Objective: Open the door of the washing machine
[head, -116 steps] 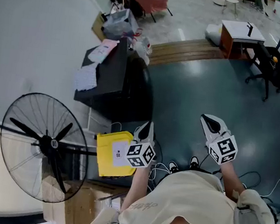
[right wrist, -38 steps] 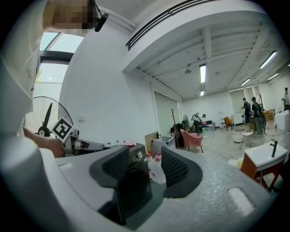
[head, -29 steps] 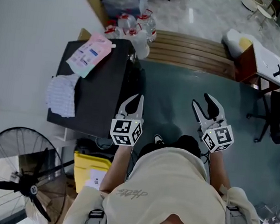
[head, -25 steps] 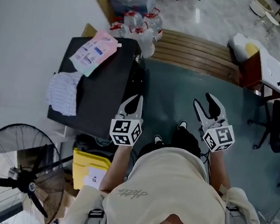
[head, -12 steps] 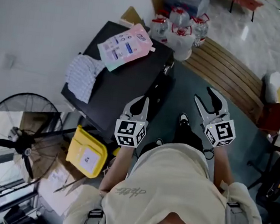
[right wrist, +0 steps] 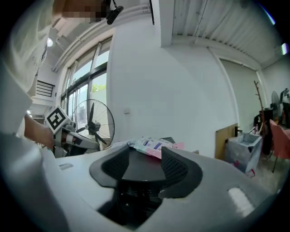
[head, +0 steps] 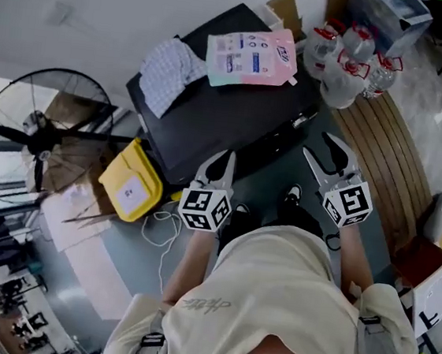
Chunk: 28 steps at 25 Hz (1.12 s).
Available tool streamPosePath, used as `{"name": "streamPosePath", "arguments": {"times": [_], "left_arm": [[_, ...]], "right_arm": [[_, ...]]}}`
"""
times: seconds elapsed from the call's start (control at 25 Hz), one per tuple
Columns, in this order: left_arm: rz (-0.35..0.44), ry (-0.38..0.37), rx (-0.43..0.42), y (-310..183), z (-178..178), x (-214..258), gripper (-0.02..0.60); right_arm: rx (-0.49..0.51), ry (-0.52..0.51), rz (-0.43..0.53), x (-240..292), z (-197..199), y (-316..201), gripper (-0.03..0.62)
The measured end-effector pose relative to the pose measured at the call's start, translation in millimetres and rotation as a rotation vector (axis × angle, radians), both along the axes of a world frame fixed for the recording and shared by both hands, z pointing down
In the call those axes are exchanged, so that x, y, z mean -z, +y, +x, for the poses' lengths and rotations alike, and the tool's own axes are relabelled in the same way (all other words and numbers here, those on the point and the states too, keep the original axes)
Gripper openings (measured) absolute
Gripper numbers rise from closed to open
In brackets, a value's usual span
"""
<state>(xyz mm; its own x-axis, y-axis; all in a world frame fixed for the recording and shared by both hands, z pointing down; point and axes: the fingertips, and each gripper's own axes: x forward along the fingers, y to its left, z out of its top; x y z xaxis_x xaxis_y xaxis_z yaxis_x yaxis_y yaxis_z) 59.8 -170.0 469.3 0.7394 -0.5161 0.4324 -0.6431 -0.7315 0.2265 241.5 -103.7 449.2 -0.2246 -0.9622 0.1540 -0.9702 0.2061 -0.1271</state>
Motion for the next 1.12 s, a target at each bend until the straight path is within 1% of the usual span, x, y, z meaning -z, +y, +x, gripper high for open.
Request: {"name": "streamPosePath", "arguments": {"times": [0.12, 0.2, 0.32, 0.44, 0.6, 0.68, 0.8, 0.88, 0.96, 1.12], "left_arm": [[0.009, -0.042, 0.11, 1, -30, -3, 0.017], [0.007, -0.045, 0.189, 2, -53, -3, 0.017], [-0.001, -0.037, 0.299, 7, -88, -1, 0.017], [0.018, -0.046, 0.367, 14, -118, 2, 0.017], [0.033, -0.037, 0.419, 18, -153, -4, 0.017], [0.037, -0.028, 0.422, 22, -167, -6, 0.017], [0.072, -0.015, 0.41, 24, -183, -2, 0.018], [0.093, -0.003, 0.415, 23, -195, -2, 0.017], [0.102, 0.018, 0.432, 25, -211, -3, 0.018], [0.095, 0.038, 0.471, 38, -247, -9, 0.017]], "right_arm": [[0.14, -0.002, 0.024, 6, -23, -27, 0.222], [0.227, 0.007, 0.039, 8, -44, -41, 0.222], [0.335, 0.001, 0.034, 4, -81, -51, 0.222], [0.429, -0.008, 0.03, 5, -119, -52, 0.222], [0.518, 0.028, 0.034, 7, -164, -49, 0.222], [0.543, 0.088, 0.044, 9, -184, -43, 0.222], [0.591, 0.206, 0.054, 11, -213, -32, 0.222], [0.637, 0.249, 0.037, 5, -232, -27, 0.224], [0.683, 0.269, 0.01, -5, -253, -22, 0.224], [0.768, 0.312, -0.045, -29, -294, -12, 0.224]]}}
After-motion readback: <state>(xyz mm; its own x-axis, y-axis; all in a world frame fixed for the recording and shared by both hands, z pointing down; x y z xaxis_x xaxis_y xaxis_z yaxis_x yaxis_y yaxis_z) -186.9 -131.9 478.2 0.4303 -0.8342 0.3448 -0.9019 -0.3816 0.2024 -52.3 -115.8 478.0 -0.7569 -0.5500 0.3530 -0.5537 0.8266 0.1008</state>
